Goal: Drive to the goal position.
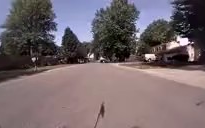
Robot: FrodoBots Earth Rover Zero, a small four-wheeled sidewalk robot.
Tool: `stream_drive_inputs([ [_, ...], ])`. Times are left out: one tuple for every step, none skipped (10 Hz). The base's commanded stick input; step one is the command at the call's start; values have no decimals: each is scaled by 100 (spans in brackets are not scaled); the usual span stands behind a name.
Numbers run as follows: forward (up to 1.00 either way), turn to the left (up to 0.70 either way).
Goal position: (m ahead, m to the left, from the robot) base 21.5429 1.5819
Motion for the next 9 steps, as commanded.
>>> stream_drive_inputs([
  [69, -34],
  [69, -6],
  [69, 3],
  [69, 3],
  [69, 3],
  [69, 3],
  [69, 3],
  [69, 3],
  [69, 3],
])
